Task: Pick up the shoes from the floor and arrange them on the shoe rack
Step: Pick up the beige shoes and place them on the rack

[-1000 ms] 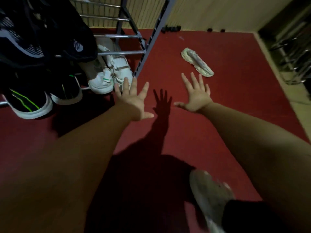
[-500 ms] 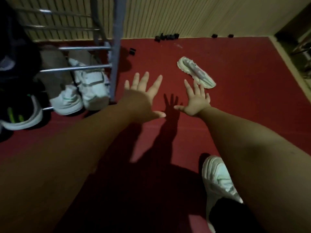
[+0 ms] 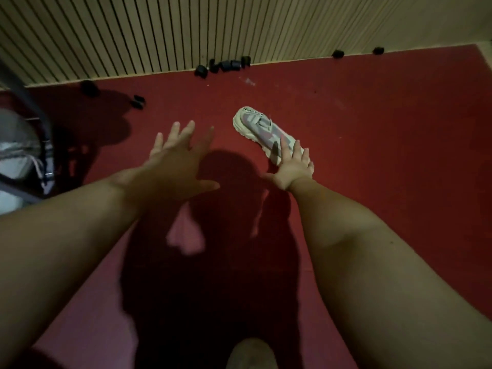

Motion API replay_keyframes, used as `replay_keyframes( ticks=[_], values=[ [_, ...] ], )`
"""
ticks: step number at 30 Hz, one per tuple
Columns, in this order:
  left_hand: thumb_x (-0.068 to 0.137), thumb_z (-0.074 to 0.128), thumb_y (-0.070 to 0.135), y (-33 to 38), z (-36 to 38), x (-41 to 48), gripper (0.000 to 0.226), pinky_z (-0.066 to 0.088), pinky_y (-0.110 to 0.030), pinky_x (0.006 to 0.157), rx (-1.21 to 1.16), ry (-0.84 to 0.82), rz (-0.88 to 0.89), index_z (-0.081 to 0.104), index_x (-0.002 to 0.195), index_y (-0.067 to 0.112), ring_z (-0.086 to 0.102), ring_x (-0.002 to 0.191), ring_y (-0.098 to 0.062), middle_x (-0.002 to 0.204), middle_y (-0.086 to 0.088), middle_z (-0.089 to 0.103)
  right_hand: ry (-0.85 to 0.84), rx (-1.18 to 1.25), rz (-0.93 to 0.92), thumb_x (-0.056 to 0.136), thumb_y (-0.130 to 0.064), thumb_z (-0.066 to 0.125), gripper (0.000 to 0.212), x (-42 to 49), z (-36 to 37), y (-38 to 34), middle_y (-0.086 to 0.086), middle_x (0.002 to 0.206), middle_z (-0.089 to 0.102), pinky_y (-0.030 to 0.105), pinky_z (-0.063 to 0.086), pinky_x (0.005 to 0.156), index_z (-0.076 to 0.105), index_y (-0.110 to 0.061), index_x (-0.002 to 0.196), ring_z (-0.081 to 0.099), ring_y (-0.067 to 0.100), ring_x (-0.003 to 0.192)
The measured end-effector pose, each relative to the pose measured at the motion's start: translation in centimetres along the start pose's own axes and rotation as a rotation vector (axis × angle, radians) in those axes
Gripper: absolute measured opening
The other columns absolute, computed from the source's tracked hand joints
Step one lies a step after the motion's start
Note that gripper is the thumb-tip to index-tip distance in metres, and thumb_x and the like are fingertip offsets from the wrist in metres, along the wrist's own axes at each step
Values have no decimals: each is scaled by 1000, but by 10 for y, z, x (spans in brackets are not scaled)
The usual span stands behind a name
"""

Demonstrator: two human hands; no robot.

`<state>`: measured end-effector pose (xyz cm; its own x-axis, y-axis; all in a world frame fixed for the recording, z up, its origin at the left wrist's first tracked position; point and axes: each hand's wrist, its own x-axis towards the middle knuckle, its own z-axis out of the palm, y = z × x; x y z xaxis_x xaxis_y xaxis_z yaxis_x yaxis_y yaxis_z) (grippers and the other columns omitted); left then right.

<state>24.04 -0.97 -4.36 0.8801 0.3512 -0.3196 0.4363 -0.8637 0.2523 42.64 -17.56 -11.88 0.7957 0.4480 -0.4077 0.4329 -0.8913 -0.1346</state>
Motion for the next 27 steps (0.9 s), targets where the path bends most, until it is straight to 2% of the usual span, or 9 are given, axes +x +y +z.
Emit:
replay_keyframes(
  ticks=[10,12,15,18,23,25,27],
  values=[
    [80,58,61,43,26,79,103,-5,-45,118,-14,-161,-74,-15,148,35,-19,144,-28,158,-7,-19,-27,-9,-53,69,-61,71,121,93,0,50,13,160,-8,52,3,117,-16,-35,148,-8,38,146],
    [80,58,60,46,32,86,103,-5,-45,117,-19,-169,-70,-15,148,33,-18,144,-28,158,-8,-18,-73,-7,-77,68,-58,74,123,100,4,50,13,160,-3,51,14,116,-17,-36,148,4,37,146],
    [82,58,57,49,41,90,101,-4,-45,117,-59,-190,-78,-13,149,30,-17,145,-29,158,-9,-15,-57,-83,-103,68,-59,73,122,102,10,49,12,152,17,47,35,103,-14,-34,150,26,33,134],
    [84,58,52,46,46,89,99,0,-44,117,-163,-195,-104,-10,150,26,-12,146,-30,159,-11,-11,-18,-8,-103,67,-58,73,119,97,14,46,11,141,29,45,41,98,-9,-34,150,33,31,126],
    [87,59,44,43,39,80,87,18,-24,112,-595,-80,-288,6,152,20,19,144,-21,158,-8,15,156,328,-93,66,-56,74,118,56,28,24,12,135,36,42,38,97,-5,-33,151,37,32,121],
    [87,61,42,41,36,74,86,30,-28,110,-878,-21,-410,9,152,20,37,136,-21,153,-7,30,240,407,-119,65,-56,75,119,30,31,7,14,133,39,42,36,98,-2,-28,152,40,35,118],
    [88,63,32,45,30,61,89,47,-32,97,-1285,55,-440,3,152,18,55,116,-20,146,-12,42,311,456,-156,66,-59,72,117,0,29,-13,18,127,44,42,34,99,3,-21,153,43,37,113]
  ],
)
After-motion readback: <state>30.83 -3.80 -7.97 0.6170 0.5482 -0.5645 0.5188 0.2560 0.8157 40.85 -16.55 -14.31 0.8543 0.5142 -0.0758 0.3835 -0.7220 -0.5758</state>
